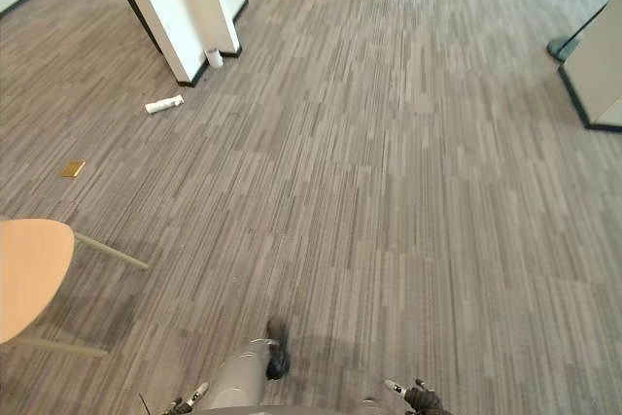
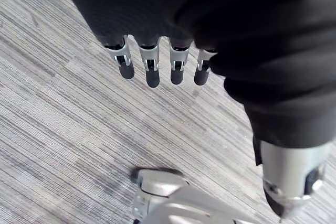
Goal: Organize washtable
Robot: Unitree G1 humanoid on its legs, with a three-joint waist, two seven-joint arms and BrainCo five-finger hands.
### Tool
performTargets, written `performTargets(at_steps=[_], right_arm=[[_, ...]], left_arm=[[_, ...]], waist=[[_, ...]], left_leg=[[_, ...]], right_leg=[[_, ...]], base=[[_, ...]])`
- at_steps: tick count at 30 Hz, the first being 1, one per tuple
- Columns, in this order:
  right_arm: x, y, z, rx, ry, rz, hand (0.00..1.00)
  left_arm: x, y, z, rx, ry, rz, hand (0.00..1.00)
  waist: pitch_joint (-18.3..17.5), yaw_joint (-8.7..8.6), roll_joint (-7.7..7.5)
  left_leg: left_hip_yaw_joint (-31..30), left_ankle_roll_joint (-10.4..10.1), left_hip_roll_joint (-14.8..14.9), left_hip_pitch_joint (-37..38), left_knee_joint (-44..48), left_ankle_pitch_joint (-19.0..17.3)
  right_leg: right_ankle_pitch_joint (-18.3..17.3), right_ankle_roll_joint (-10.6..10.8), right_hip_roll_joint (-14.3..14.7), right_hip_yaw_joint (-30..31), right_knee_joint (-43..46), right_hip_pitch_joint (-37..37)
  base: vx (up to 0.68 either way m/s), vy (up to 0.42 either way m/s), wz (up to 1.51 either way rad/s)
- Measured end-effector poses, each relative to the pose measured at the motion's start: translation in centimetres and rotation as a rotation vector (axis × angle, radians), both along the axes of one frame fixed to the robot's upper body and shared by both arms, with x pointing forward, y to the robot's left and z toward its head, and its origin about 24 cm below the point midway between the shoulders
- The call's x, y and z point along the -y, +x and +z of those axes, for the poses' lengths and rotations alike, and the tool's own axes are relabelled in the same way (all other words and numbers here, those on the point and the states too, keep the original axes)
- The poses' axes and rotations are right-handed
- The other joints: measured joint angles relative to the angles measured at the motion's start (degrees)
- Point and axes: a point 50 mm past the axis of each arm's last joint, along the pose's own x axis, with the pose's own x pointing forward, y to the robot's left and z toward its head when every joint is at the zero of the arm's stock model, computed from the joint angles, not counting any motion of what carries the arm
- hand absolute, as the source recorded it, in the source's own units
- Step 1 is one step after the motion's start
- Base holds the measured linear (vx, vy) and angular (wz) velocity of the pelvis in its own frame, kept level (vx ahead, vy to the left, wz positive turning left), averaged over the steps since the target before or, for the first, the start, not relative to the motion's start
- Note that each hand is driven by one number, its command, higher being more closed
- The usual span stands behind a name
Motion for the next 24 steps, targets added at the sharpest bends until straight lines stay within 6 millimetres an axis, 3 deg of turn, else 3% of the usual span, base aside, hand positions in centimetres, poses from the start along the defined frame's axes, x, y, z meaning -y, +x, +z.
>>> performTargets(at_steps=[1,3,4,5,6,8,9,10,12,14,15,17,19,20,21,22,24], right_arm=[[-0.6,0.3,-0.1,0.006,0.014,0.014,0.0],[-0.7,0.4,-0.1,0.008,0.013,0.023,0.0],[-0.8,0.3,-0.1,0.004,0.015,0.032,0.0],[-1.0,0.5,-0.1,0.009,0.016,0.034,0.0],[-1.3,1.2,0.1,0.034,0.02,0.04,0.0],[-1.3,1.6,0.1,0.044,0.02,0.044,0.0],[-1.4,2.0,0.3,0.061,0.017,0.051,0.0],[-1.2,2.4,0.4,0.077,0.012,0.051,0.0],[-1.1,3.0,0.8,0.109,0.009,0.037,0.0],[-0.6,3.3,1.1,0.138,-0.002,0.005,0.0],[-0.4,3.4,1.2,0.153,-0.005,-0.015,0.0],[-0.6,3.0,1.2,0.16,0.01,-0.059,0.0],[-0.7,3.0,1.3,0.173,0.017,-0.072,0.0],[-0.6,3.1,1.3,0.181,0.016,-0.085,0.0],[-0.3,3.1,1.4,0.189,0.016,-0.105,0.0],[0.3,3.1,1.6,0.195,0.003,-0.118,0.0],[0.5,3.1,1.6,0.191,-0.001,-0.116,0.0]], left_arm=[[-0.4,0.0,0.1,0.0,0.009,0.018,0.0],[-0.7,0.0,0.1,0.002,0.013,0.027,0.0],[-0.7,-0.2,0.1,0.0,0.012,0.037,0.0],[-0.8,-0.4,0.1,-0.004,0.012,0.042,0.0],[-1.0,-0.6,0.1,-0.012,0.016,0.04,0.0],[-0.9,-0.6,0.1,-0.015,0.014,0.04,0.0],[-1.0,-0.9,0.1,-0.025,0.018,0.032,0.0],[-1.0,-0.7,0.1,-0.021,0.018,0.023,0.0],[-0.9,0.4,0.2,0.005,0.018,0.011,0.0],[-0.4,1.8,0.2,0.035,0.012,-0.013,0.0],[-0.1,2.6,0.3,0.055,0.013,-0.028,0.0],[-0.2,3.0,0.4,0.069,0.018,-0.019,0.0],[0.2,3.0,0.3,0.071,0.007,0.009,0.0],[0.5,3.2,0.3,0.081,-0.003,0.021,0.0],[0.9,3.2,0.3,0.081,-0.011,0.02,0.0],[1.8,3.2,0.1,0.083,-0.033,0.032,0.0],[1.7,3.5,0.2,0.1,-0.03,0.056,0.0]], waist=[[-0.57,-0.16,-1.07],[-0.83,-0.24,-1.7],[-1.03,0.26,-2.12],[-1.16,0.11,-2.33],[-1.09,-0.57,-2.16],[-0.93,-0.9,-1.91],[-0.81,-1.64,-1.2],[-0.82,-1.9,-0.7],[-0.75,-3.27,-0.17],[-0.75,-3.5,1.33],[-0.63,-3.43,1.82],[-0.79,-3.51,1.44],[-1.28,-3.75,1.14],[-2.09,-4.18,1.6],[-2.51,-4.52,2.73],[-3.28,-4.44,4.79],[-3.14,-4.6,5.86]], left_leg=[[-0.28,1.33,-0.78,-2.15,5.83,-4.41],[0.04,2.18,-1.67,-1.4,11.07,-9.69],[1.15,2.78,-2.21,1.5,11.63,-12.41],[1.83,3.5,-2.43,3.16,11.4,-13.14],[2.57,4.68,-2.91,9.1,10.1,-15.2],[2.86,4.78,-2.9,14.1,7.57,-15.86],[3.96,4.65,-2.65,22.82,0.74,-15.78],[4.62,4.37,-1.91,25.87,-1.73,-15.66],[4.67,4.1,-0.32,28.98,-4.07,-15.68],[4.77,1.35,1.86,31.52,-5.87,-16.34],[4.6,-0.18,3.05,33.6,-7.08,-17.08],[4.37,-3.47,4.01,38.5,-8.64,-19.08],[3.62,-4.2,4.93,41.73,-8.79,-20.05],[2.66,-3.62,6.0,42.37,-8.08,-18.69],[1.35,-4.26,7.37,42.39,-6.42,-17.49],[-0.76,-4.31,9.9,40.67,-1.04,-15.36],[-5.84,-3.76,13.19,32.02,17.46,-6.22]], right_leg=[[-0.8,1.46,-1.52,1.11,5.54,-1.86],[-0.73,4.47,-3.58,2.51,16.26,-4.57],[0.73,6.7,-5.26,3.4,27.69,-7.94],[2.73,8.45,-6.23,3.92,33.6,-10.0],[7.61,9.87,-7.76,3.47,49.57,-15.42],[5.73,6.91,-7.6,1.49,55.79,-17.94],[1.56,1.54,-6.02,-4.18,56.51,-21.78],[-0.14,0.14,-4.23,-6.65,52.17,-24.06],[-0.3,-0.81,-1.9,-9.59,39.84,-28.25],[3.68,-0.61,-1.11,-10.6,27.08,-30.71],[8.03,-0.28,-1.28,-9.8,18.66,-31.59],[12.66,0.14,-2.21,-7.83,11.63,-31.6],[18.21,1.75,-2.49,-7.01,16.0,-31.99],[18.19,1.69,-2.34,-6.68,22.33,-33.93],[16.73,-0.11,-1.53,-6.59,25.71,-34.4],[13.29,-0.94,0.29,-7.6,28.01,-34.01],[9.57,-1.83,1.89,-9.06,28.99,-31.2]], base=[[0.38,0.129,-0.02],[0.56,0.256,0.05],[0.47,0.235,-0.09],[0.59,0.214,-0.23],[0.5,0.139,-0.2],[0.54,0.079,-0.29],[0.65,0.008,-0.38],[0.65,-0.023,-0.34],[0.43,-0.099,0.08],[0.54,-0.17,0.21],[0.47,-0.172,0.11],[0.52,-0.266,0.09],[0.54,-0.31,0.11],[0.75,-0.468,0.12],[0.73,-0.474,0.0],[0.72,-0.489,-0.07],[0.54,-0.341,0.01]])
